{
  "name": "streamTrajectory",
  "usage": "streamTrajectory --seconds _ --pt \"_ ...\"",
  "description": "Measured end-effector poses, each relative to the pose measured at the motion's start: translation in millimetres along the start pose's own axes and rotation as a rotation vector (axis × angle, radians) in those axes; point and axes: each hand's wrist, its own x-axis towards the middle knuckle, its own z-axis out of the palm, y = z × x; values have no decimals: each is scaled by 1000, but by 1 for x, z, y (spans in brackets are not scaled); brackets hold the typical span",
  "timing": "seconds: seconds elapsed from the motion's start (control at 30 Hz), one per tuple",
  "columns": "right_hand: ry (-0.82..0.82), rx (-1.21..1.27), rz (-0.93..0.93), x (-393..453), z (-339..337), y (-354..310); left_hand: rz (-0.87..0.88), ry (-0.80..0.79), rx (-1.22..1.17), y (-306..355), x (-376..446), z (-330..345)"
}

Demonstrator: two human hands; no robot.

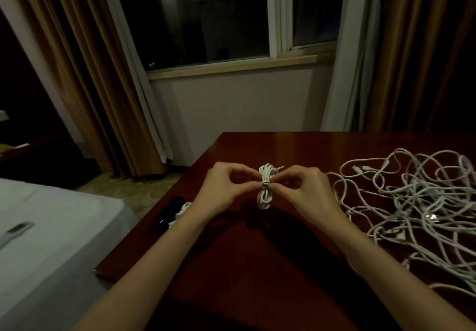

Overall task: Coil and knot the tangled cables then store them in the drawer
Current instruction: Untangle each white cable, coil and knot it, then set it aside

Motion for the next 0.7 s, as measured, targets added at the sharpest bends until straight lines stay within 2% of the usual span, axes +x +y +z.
streamTrajectory --seconds 0.3,0.6,0.7 --pt "-356 -21 33 -7 80 -40 -94 -180 441 -25 -38 -70" --pt "-380 -77 45 -8 125 -52 -81 -263 769 -42 -49 -84" --pt "-396 -100 36 -7 127 -54 -87 -291 959 -38 -46 -83"
